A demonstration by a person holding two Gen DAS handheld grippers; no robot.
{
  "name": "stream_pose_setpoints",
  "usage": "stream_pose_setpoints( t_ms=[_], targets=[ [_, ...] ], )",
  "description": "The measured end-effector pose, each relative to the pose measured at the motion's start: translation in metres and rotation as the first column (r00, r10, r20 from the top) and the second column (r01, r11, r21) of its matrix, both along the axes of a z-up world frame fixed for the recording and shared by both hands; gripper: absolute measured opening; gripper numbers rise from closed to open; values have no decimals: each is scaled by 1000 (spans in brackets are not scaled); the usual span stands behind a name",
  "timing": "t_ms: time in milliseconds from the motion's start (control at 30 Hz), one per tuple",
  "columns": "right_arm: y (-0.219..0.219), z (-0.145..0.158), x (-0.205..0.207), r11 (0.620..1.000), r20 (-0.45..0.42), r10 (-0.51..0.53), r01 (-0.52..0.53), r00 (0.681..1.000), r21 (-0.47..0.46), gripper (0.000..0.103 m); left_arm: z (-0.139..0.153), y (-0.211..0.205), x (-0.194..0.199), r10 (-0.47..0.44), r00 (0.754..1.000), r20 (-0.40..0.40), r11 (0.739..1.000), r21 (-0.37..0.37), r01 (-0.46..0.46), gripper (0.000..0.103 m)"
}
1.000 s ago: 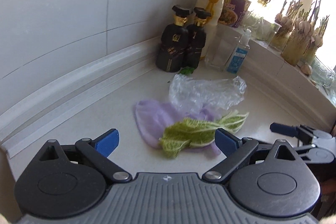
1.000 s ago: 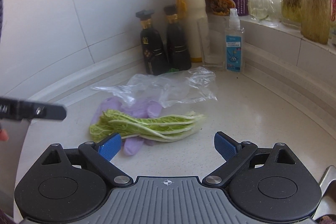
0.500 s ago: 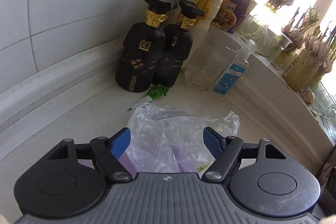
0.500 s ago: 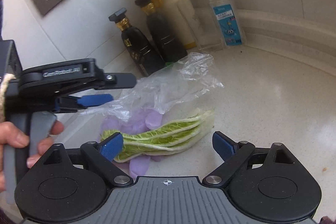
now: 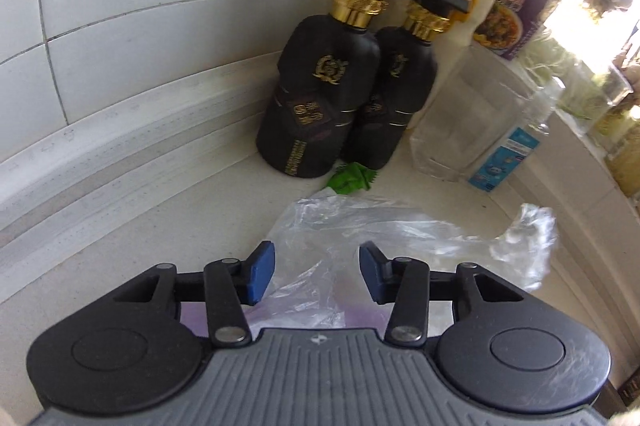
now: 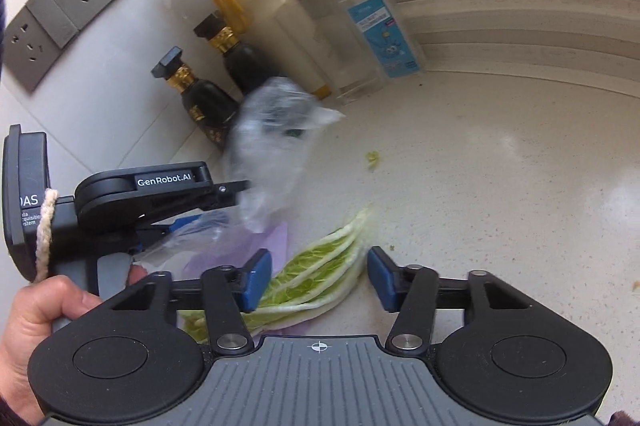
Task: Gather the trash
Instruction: 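Grasp the clear plastic bag with the left tool while the right tool grasps the cabbage leaf, then carry the plastic bag and cabbage leaf down over the white bin with both tools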
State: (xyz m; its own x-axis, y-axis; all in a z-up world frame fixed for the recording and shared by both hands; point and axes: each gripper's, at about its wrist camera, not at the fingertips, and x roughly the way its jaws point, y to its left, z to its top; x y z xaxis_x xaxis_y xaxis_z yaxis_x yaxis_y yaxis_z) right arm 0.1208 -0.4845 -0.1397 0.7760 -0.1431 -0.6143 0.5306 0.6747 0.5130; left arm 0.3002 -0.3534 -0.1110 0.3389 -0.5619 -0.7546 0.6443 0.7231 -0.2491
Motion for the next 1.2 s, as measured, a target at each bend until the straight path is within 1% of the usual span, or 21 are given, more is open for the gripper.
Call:
stream_pose_setpoints(
  t_ms=[33, 67, 100, 133, 167, 233, 267, 333, 400, 500, 700, 967, 1200],
  targets=[
    [1, 0, 2, 1000, -12, -12, 11, 1000, -11, 39, -1, -1, 1, 7, 1000, 5, 1000, 8, -7, 40],
    [2, 0, 3, 1000, -18, -17, 17, 1000, -16, 37, -2, -2, 1, 11, 1000, 11, 1000, 15, -11, 40],
    [2, 0, 4, 1000, -22, -21, 20, 1000, -16, 32, -3, -3, 1, 15, 1000, 21, 1000, 27, -15, 38],
    [2, 0, 5, 1000, -26, -22, 22, 999, -13, 27, -3, -5, 1, 14, 999, 35, 999, 40, -16, 33],
    [1, 0, 5, 1000, -28, -24, 24, 999, -9, 25, -4, -7, 0, 11, 998, 59, 998, 63, -15, 29],
    [-1, -2, 5, 1000, -24, -30, 30, 999, 9, 22, -5, -10, -3, 0, 994, 112, 992, 121, -14, 10],
    [-3, -2, 4, 999, -18, -33, 33, 999, 21, 21, -6, -12, -4, -8, 991, 132, 989, 145, -12, 8],
    [-5, -1, 2, 998, -2, -39, 39, 999, 40, 18, -6, -12, -4, -21, 989, 148, 986, 164, -4, 3],
    [-6, 2, -3, 998, 20, -42, 40, 999, 55, 17, -4, -8, -5, -18, 988, 151, 988, 156, -6, 2],
    [-8, 9, -9, 997, 65, -38, 34, 997, 67, 14, 4, -1, -7, -10, 988, 154, 992, 123, -9, 2],
    [-8, 29, -17, 997, 110, -44, 37, 993, 71, 13, 29, 15, -11, 3, 985, 171, 998, 66, -15, 2],
    [-3, 59, -30, 999, 159, -36, 29, 987, 45, 13, 56, 39, -22, 16, 981, 191, 999, 27, -22, 2],
    [5, 89, -45, 999, 205, -30, 26, 978, 25, 13, 69, 60, -34, 18, 981, 191, 1000, 6, -19, 2]
  ],
)
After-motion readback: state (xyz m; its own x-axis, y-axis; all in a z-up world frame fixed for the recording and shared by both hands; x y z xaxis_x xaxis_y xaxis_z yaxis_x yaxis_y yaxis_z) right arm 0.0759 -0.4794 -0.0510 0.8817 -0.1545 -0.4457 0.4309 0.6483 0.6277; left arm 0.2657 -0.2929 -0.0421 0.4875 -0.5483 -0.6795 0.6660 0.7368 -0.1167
